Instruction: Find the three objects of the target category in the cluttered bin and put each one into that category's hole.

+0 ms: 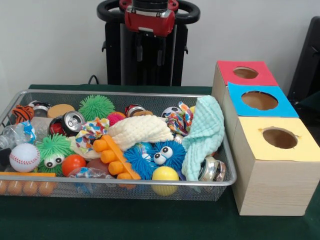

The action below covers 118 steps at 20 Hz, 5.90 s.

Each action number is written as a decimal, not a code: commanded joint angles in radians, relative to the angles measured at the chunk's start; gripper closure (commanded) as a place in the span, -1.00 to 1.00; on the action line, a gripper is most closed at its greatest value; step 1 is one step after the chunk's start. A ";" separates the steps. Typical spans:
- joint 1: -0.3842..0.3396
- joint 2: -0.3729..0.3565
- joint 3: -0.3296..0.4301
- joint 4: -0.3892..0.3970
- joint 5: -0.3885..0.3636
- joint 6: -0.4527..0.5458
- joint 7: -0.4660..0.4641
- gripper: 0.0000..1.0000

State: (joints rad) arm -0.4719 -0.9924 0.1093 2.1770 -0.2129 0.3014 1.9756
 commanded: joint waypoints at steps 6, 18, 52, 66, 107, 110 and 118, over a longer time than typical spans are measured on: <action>-0.035 0.075 0.099 -0.027 -0.064 0.040 -0.042 -1.00; -0.011 0.135 0.091 -0.039 -0.055 -0.082 0.045 -1.00; -0.017 0.165 0.109 -0.088 -0.062 -0.022 0.002 -1.00; 0.010 0.218 0.093 -0.109 -0.058 -0.072 0.037 -1.00; 0.022 0.342 0.125 -0.303 -0.036 -0.050 0.024 -1.00; 0.021 0.360 0.132 -0.323 -0.034 -0.046 0.022 -1.00; 0.066 0.402 0.111 -0.341 -0.032 -0.063 0.060 -1.00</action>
State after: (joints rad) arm -0.4317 -0.6457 0.1605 1.9401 -0.2389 0.2709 1.9756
